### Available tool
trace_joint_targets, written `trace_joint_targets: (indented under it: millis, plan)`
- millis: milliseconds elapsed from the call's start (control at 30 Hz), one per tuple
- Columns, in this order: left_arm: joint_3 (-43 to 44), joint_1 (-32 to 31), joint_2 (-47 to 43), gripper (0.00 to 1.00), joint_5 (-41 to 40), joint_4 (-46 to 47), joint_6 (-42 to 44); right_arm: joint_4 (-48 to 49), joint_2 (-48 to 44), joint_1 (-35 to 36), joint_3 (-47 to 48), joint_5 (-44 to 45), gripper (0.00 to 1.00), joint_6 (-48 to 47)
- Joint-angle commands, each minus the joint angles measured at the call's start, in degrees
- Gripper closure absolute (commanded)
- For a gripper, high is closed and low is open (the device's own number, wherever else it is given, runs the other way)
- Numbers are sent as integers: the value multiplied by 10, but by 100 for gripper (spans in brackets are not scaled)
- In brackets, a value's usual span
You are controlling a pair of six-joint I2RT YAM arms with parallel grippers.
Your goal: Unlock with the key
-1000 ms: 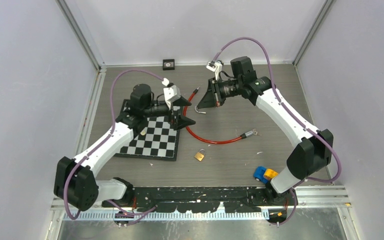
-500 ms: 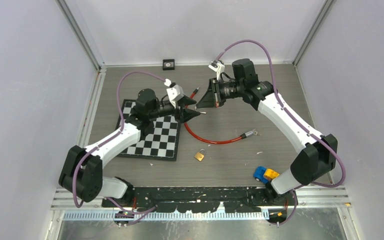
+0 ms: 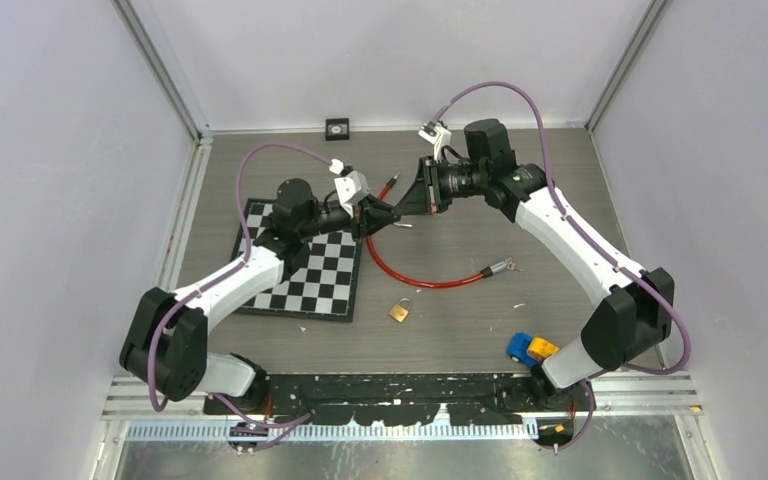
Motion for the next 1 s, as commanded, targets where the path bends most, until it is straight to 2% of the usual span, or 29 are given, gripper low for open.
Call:
trace_joint_targets:
  millis: [0, 133, 267, 333, 367, 400, 533, 600, 667, 800, 967]
  plan:
    - [0, -2, -8, 82, 10, 39, 12, 19, -26, 1, 0, 15, 99, 3]
    - [-7, -2, -15, 87, 15, 38, 20, 17, -27, -2, 0, 26, 99, 3]
    - [-13, -2, -18, 99, 25, 38, 28, 17, -30, -4, 1, 25, 99, 3]
    - [-19, -2, -20, 100, 29, 38, 37, 17, -33, -8, 0, 24, 99, 5]
    - [-22, -2, -22, 98, 31, 38, 41, 17, -35, -9, -1, 25, 99, 5]
    - [-25, -2, -23, 91, 31, 38, 46, 17, -37, -10, -2, 24, 99, 6]
    - [-30, -2, -25, 49, 9, 53, 49, 41, -44, -11, -18, 24, 99, 27]
    - [-26, -2, -26, 35, -7, 54, 47, 50, -45, -11, -24, 28, 99, 37]
    - [-21, -2, -25, 28, -29, 55, 45, 63, -46, -11, -33, 31, 99, 53]
    - [-21, -6, -21, 27, -62, 66, 47, 93, -49, -12, -52, 37, 99, 85]
    - [-18, -20, -9, 39, -70, 73, 44, 116, -51, -17, -68, 44, 99, 113]
